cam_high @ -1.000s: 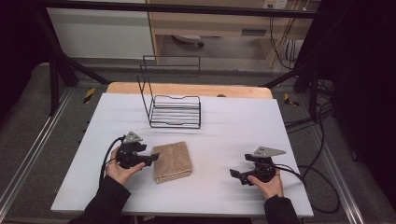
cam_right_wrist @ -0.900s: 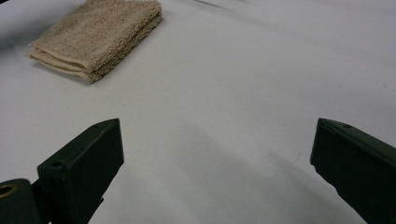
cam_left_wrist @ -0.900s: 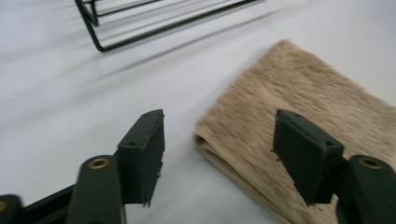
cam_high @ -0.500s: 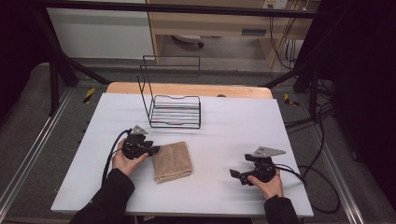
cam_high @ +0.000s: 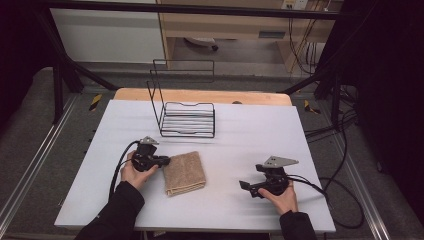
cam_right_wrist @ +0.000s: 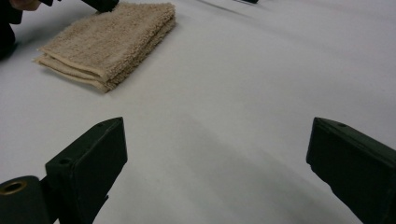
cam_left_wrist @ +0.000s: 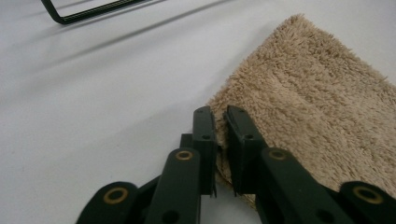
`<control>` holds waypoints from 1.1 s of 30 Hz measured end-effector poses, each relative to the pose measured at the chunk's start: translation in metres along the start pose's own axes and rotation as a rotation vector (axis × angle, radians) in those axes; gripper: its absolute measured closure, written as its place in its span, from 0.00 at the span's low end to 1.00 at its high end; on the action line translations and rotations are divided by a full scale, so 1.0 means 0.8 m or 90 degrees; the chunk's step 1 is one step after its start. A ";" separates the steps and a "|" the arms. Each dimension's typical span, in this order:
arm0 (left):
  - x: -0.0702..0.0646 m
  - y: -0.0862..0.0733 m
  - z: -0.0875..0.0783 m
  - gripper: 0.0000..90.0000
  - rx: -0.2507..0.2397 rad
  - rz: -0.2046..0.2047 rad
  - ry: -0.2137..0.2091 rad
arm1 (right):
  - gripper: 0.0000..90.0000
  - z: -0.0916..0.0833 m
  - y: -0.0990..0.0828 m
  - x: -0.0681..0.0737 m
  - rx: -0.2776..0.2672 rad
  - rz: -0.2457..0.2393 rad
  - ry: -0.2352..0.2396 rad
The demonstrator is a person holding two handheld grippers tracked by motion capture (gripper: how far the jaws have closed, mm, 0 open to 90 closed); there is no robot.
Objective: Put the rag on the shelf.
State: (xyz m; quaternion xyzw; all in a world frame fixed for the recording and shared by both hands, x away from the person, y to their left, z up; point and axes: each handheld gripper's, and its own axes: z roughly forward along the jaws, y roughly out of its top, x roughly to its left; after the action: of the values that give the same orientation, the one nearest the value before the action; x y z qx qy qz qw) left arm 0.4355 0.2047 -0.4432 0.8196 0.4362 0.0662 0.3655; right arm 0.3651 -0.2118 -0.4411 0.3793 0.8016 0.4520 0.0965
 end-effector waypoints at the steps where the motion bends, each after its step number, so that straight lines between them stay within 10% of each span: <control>1: 0.000 0.000 0.000 0.93 0.001 -0.004 -0.001 | 0.07 0.002 0.002 0.002 0.002 -0.002 0.002; 18: -0.001 0.002 -0.012 0.96 -0.023 -0.005 -0.002 | 0.11 0.057 0.047 0.040 0.010 -0.024 0.015; 33: -0.007 0.002 -0.028 0.97 -0.043 0.002 0.000 | 0.40 0.128 0.077 0.080 0.044 -0.038 0.058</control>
State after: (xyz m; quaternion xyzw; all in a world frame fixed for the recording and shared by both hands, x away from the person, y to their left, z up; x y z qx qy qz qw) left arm 0.4235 0.2121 -0.4246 0.8076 0.4325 0.0813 0.3926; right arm 0.4037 -0.0818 -0.4390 0.3377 0.8311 0.4376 0.0604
